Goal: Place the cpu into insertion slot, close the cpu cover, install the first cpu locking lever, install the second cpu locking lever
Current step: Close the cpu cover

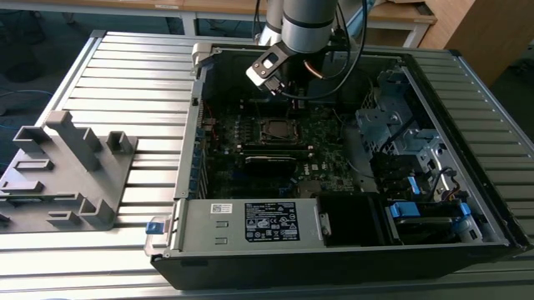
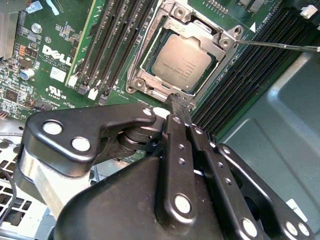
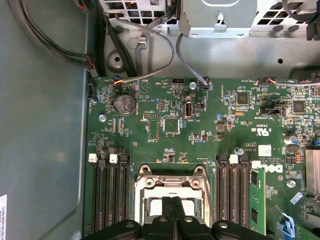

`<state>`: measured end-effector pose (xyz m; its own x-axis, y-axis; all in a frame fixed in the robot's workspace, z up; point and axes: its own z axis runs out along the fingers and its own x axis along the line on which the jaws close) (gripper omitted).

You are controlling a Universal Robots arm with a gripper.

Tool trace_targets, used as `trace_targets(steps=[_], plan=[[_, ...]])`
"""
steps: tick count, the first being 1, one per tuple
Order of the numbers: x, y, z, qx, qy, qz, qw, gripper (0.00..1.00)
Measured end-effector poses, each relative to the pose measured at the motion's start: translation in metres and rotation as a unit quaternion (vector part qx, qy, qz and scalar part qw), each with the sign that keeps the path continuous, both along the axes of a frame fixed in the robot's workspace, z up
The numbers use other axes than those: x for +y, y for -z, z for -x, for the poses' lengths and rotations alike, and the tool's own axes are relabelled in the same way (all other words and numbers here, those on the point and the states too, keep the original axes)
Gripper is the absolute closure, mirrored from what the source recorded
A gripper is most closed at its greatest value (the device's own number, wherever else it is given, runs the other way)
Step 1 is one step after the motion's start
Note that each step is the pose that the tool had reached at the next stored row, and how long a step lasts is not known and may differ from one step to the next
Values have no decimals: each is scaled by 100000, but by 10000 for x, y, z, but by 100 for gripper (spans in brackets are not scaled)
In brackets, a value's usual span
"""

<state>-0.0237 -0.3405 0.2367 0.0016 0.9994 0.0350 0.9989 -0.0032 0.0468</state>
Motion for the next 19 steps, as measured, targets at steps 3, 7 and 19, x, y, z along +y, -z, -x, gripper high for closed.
trace_targets(steps=[3,7,19], plan=[[0,0,0,1,1,2,100000,89],[0,0,2,1,-1,1,100000,89],[0,2,48,2,4,26,100000,89]])
